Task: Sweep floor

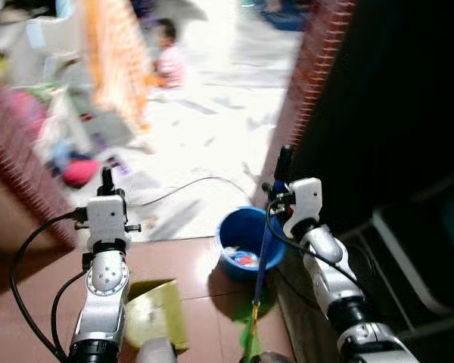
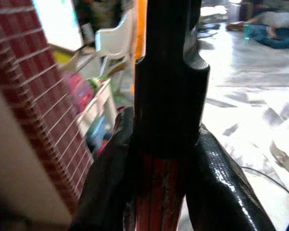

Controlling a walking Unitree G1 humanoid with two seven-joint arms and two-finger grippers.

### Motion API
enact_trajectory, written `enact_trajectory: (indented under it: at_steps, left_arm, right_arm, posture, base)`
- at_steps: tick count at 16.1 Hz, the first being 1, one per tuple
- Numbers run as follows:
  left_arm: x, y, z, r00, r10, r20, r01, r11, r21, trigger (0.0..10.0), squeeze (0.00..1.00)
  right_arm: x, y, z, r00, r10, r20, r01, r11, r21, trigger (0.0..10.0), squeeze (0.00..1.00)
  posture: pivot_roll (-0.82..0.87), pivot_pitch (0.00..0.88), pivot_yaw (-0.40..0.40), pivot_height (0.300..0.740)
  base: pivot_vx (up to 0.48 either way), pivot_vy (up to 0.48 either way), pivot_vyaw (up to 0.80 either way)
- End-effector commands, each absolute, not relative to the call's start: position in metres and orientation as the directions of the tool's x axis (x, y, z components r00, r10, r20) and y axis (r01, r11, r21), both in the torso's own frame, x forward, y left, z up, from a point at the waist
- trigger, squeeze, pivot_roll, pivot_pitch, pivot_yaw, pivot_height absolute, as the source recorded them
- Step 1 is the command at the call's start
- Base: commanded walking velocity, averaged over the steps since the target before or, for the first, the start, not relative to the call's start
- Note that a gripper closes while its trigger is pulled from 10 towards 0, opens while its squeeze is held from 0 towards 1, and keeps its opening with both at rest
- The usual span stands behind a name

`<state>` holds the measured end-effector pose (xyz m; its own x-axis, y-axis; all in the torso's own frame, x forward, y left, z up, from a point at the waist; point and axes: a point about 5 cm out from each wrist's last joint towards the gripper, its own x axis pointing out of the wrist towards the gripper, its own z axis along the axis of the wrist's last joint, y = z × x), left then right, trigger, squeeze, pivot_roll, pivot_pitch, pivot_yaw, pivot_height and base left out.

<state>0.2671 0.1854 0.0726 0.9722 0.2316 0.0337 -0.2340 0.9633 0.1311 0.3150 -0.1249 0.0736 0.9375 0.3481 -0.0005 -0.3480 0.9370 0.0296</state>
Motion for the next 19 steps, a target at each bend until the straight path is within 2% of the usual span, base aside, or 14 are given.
enact_trajectory:
  at_steps: [1,5,10,14,19]
  left_arm:
    - [0.270,0.178,0.075,0.978,0.204,0.044,-0.208,0.973,0.101,10.0,0.00]
    - [0.276,0.176,0.088,0.970,0.217,0.107,-0.234,0.957,0.175,10.0,0.00]
    - [0.279,0.166,0.087,0.977,0.193,0.089,-0.204,0.967,0.149,10.0,0.00]
    - [0.280,0.152,0.088,0.992,0.103,0.076,-0.112,0.985,0.130,10.0,0.00]
    - [0.281,0.147,0.092,0.993,0.084,0.088,-0.093,0.990,0.110,10.0,0.00]
  right_arm:
    - [0.319,-0.124,0.079,0.940,0.341,0.024,-0.342,0.937,0.067,10.0,0.00]
    - [0.319,-0.120,0.079,0.936,0.350,0.021,-0.351,0.933,0.075,10.0,0.00]
    - [0.317,-0.118,0.076,0.934,0.356,0.011,-0.355,0.931,0.083,10.0,0.00]
    - [0.317,-0.120,0.077,0.940,0.341,0.021,-0.341,0.936,0.082,10.0,0.00]
    - [0.321,-0.123,0.080,0.946,0.322,0.033,-0.323,0.943,0.083,10.0,0.00]
  posture:
    - [0.01,0.000,-0.062,0.740]
    - [0.02,0.000,-0.064,0.740]
    - [0.01,0.000,-0.060,0.740]
    - [0.01,0.000,-0.058,0.740]
    - [0.01,0.000,-0.067,0.740]
  base:
    - [0.000,0.000,0.80]
    - [0.000,0.000,0.80]
    - [0.000,0.000,0.80]
    - [0.000,0.000,0.80]
    - [0.000,0.000,0.78]
